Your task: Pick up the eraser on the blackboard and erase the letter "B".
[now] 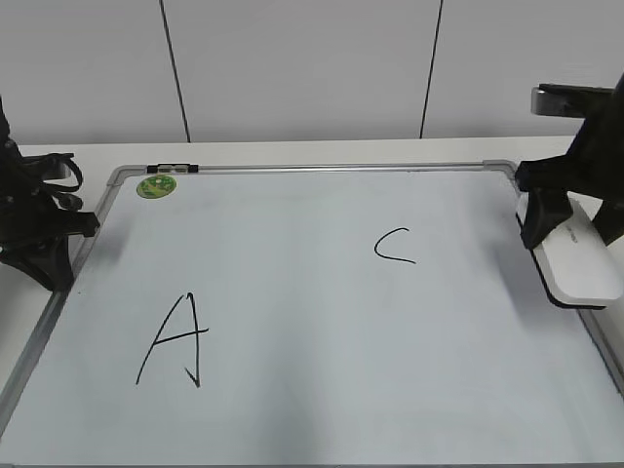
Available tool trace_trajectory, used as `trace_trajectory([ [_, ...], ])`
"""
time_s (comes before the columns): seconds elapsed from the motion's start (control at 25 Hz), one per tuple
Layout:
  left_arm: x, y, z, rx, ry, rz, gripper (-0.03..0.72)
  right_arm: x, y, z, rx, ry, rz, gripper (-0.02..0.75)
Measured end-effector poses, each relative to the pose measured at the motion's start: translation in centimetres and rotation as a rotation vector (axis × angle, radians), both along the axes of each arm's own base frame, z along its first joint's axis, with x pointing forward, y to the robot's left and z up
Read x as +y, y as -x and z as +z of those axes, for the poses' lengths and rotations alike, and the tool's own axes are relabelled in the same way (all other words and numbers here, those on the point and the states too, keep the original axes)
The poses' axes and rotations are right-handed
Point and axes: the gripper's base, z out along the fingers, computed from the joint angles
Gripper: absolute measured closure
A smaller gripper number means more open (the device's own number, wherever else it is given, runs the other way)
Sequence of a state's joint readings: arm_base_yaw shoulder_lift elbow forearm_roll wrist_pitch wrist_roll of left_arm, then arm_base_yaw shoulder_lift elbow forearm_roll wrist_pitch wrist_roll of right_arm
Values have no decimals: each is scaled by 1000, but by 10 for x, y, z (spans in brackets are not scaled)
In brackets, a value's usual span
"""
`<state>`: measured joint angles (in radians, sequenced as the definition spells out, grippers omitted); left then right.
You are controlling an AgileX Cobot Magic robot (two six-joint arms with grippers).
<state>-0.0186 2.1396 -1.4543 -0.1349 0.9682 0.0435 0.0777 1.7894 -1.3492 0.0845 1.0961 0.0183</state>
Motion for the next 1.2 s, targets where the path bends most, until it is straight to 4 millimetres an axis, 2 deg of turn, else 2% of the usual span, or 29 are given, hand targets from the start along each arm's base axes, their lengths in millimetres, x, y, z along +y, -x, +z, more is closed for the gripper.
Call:
trace_trajectory([
  [0.2,0,0,0,0,3,4,617,-17,-9,-21,46,-63,-12,223],
  [0.36,0,0,0,0,5,5,616,-21,-14,-43,105,-50,-3,223],
  [0.48,0,0,0,0,7,6,615,-23,-18,-52,129,-30,8,223],
  [0.96,0,0,0,0,7,6,615,-24,-20,-53,105,-21,9,223],
  [1.2,0,0,0,0,7,6,615,-24,-31,-46,23,-18,4,223],
])
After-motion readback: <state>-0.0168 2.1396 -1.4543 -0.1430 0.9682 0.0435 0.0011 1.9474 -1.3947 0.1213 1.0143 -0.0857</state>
